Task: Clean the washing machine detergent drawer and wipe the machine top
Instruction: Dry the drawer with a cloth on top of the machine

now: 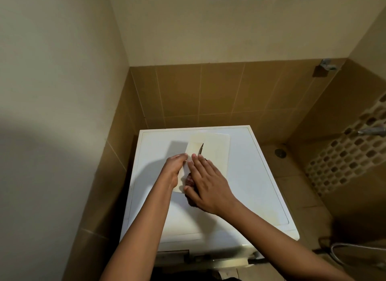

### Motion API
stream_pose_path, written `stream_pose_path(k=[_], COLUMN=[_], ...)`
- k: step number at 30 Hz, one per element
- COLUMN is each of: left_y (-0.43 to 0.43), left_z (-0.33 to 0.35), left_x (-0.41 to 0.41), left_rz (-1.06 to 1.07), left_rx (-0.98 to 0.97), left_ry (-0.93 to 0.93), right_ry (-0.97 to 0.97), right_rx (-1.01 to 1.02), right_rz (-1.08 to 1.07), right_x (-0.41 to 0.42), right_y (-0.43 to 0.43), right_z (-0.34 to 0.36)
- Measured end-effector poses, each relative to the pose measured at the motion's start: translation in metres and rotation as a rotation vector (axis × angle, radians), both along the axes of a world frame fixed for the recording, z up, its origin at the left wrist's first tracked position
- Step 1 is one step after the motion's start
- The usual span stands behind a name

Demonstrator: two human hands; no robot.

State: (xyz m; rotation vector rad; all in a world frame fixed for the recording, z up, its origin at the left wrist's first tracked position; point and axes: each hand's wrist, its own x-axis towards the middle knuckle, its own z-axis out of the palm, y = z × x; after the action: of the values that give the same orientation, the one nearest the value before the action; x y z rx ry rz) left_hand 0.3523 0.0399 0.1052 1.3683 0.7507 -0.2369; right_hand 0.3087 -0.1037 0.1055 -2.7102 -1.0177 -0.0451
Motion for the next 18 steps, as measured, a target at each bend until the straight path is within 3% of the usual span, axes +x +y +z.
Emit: stream_pose_path(k=[10, 18], left_y=[-0.012, -0.019], left_z=[0.002, 0.005], left_x=[0.003, 0.002], left_rz=[-0.031, 0.014], left_rx=[0.087, 0.128], left_ry=[0.009, -0.019], right_ry=[0.112, 0.168], right_rx=[-0.086, 0.169], right_rz=[-0.243, -0.408], right_x=[0.097, 0.149], right_y=[-0.013, -0.020], right_z=[0.014, 0.015])
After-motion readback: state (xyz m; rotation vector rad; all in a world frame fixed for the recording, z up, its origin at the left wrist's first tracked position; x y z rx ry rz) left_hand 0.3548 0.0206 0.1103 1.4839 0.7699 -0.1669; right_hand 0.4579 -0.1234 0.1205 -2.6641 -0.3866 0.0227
